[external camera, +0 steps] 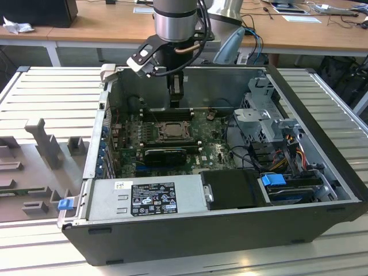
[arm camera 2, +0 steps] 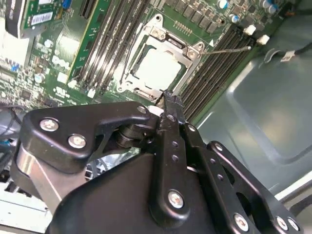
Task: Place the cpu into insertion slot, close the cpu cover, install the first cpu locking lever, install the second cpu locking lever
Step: 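Install the first cpu locking lever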
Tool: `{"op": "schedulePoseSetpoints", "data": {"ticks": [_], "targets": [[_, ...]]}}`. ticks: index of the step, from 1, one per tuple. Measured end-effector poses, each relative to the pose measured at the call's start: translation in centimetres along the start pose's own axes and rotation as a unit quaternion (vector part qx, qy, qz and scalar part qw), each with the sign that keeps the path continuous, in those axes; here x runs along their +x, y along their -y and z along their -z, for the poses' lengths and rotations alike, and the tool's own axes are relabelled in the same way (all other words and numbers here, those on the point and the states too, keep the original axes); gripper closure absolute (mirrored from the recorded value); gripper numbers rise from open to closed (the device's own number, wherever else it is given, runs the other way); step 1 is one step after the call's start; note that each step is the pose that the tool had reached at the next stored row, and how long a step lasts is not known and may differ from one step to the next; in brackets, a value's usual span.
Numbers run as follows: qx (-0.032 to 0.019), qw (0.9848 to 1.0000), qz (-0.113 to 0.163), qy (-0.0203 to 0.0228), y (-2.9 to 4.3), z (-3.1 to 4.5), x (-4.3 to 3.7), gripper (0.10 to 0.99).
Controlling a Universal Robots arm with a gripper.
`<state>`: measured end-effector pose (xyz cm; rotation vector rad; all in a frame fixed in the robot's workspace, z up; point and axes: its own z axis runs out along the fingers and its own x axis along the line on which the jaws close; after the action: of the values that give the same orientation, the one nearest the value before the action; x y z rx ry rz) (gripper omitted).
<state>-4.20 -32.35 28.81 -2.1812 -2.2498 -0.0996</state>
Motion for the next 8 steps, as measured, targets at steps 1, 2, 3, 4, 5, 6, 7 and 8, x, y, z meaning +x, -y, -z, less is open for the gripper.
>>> {"op": "schedulePoseSetpoints", "data": {"ticks": [1, 2, 3, 4, 5, 6, 7, 8], "targets": [[0.001, 0.9998, 0.019, -0.0006, 0.0, -0.03, 0.0, 0.98], [0.0023, 0.9994, 0.036, -0.0008, 0.01, -0.07, 0.0, 0.98], [0.0032, 0.9992, 0.04, -0.0009, 0.01, -0.17, -0.01, 0.98], [0.0049, 0.9991, 0.041, -0.001, 0.01, -0.27, -0.02, 0.98], [0.008, 0.9991, 0.042, -0.0011, 0.02, -0.36, -0.02, 0.98], [0.0092, 0.9989, 0.045, -0.0014, 0.02, -0.43, -0.02, 0.98], [0.0098, 0.9987, 0.051, -0.0014, 0.03, -0.42, -0.02, 0.98], [0.0101, 0.9984, 0.056, -0.0015, 0.03, -0.42, -0.02, 0.98]]}}
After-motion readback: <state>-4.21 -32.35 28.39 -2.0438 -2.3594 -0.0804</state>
